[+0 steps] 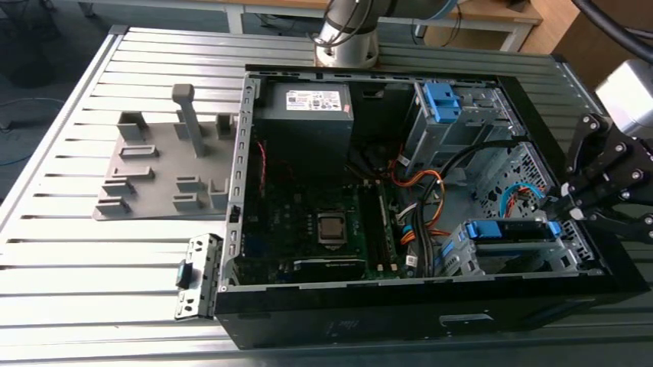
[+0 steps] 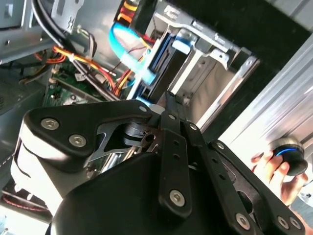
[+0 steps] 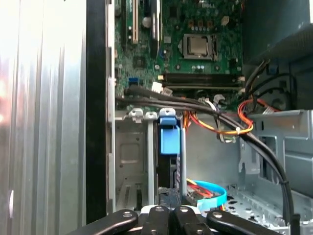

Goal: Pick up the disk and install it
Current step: 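Insert the disk into the insertion slot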

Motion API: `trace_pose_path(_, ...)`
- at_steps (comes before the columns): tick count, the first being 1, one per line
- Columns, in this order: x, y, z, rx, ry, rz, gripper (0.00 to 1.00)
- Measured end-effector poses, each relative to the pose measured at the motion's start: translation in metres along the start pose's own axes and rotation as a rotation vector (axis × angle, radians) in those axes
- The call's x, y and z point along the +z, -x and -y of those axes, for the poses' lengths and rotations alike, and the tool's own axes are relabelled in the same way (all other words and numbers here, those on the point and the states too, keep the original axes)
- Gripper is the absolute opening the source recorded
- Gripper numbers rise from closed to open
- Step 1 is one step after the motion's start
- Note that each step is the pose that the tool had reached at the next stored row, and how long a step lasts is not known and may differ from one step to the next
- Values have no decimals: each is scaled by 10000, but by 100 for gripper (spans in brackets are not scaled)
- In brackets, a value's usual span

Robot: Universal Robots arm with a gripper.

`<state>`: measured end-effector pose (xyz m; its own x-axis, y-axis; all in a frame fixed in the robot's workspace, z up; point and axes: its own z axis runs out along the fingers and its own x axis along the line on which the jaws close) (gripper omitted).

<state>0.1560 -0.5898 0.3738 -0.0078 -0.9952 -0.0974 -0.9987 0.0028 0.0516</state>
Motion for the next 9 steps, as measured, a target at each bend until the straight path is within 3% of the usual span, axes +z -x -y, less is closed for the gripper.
trace_pose_path(7,25,-2,91,2,0,3,11)
trace_pose_path(9,54,-2,146,2,8,3,11)
